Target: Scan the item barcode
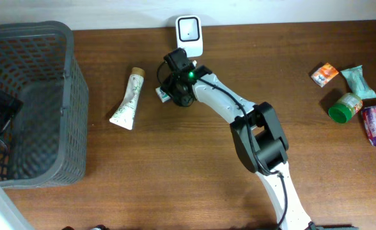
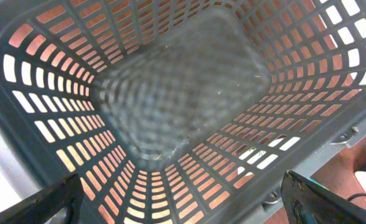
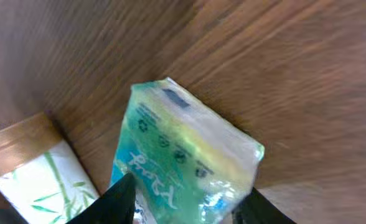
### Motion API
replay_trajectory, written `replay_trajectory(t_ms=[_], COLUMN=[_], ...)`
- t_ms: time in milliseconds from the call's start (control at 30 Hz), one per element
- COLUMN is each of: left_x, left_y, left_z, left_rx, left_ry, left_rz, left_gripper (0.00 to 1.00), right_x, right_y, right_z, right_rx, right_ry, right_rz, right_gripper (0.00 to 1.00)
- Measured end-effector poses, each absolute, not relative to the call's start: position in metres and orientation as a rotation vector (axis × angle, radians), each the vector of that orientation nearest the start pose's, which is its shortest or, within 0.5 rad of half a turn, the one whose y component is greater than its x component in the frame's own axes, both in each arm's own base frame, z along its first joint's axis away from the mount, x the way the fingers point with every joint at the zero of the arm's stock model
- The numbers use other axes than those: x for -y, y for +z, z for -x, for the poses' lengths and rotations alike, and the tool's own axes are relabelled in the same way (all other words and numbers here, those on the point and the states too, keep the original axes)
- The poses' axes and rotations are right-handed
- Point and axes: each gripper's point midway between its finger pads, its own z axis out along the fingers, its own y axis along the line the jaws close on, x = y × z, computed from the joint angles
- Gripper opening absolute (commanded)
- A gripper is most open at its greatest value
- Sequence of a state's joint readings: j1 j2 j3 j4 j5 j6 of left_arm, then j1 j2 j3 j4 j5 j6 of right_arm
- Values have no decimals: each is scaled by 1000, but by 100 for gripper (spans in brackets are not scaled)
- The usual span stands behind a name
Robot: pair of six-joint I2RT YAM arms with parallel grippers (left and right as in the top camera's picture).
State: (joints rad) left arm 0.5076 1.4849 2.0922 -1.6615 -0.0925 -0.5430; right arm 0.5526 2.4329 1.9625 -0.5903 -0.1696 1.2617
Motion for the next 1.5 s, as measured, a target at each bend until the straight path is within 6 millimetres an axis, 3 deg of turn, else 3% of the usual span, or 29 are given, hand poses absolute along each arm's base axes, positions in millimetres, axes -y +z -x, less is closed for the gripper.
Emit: replay_trajectory(t_ms=[33,133,200,267,300,333,367,400,467,500,633,767,967,1100,1500], left_x=[-153,-153,-153,-153,-153,-153,-153,-153,-153,-153,-153,-153,-153,-153,-153], left_y=[352,353,352,352,352,352,352,353,352,352,352,352,352,352,353], left_z=[-242,-242,-242,-242,-242,-242,-242,-242,-242,-242,-242,-242,-242,-242,-242], left_rx=[-2252,-2251,-2252,-2252,-2252,-2252,-2252,-2251,-2252,-2251,-2252,-2252,-2252,-2252,-2251], left_ry=[109,109,109,110,110,109,109,109,109,109,109,110,109,110,109], left_rz=[1342,1342,1342,1342,1342,1343,1342,1342,1342,1342,1342,1342,1342,1342,1342], left_gripper=[99,99,99,99,99,99,99,99,99,99,99,99,99,99,99], right_x=[-331,-328,-307,-271,-251,-215,-205,-202,-199,-199,-192,-177,-181,-183,-184], right_y=[13,14,16,20,23,28,33,43,72,79,100,100,89,104,112], right_z=[-483,-475,-457,-444,-448,-455,-455,-448,-439,-438,-433,-430,-407,-410,-410], right_rx=[-2708,-2770,-2901,-3015,-3017,-2993,-2970,-2884,-2707,-2633,-2400,-2302,-2071,-1947,-1909], right_ry=[739,712,648,677,702,793,876,1037,1372,1441,1699,1732,1745,1791,1837], right_rz=[-934,-787,-569,-177,-86,82,164,384,496,535,530,545,727,716,675], right_gripper=[4,4,4,4,4,4,4,4,4,4,4,4,4,4,4])
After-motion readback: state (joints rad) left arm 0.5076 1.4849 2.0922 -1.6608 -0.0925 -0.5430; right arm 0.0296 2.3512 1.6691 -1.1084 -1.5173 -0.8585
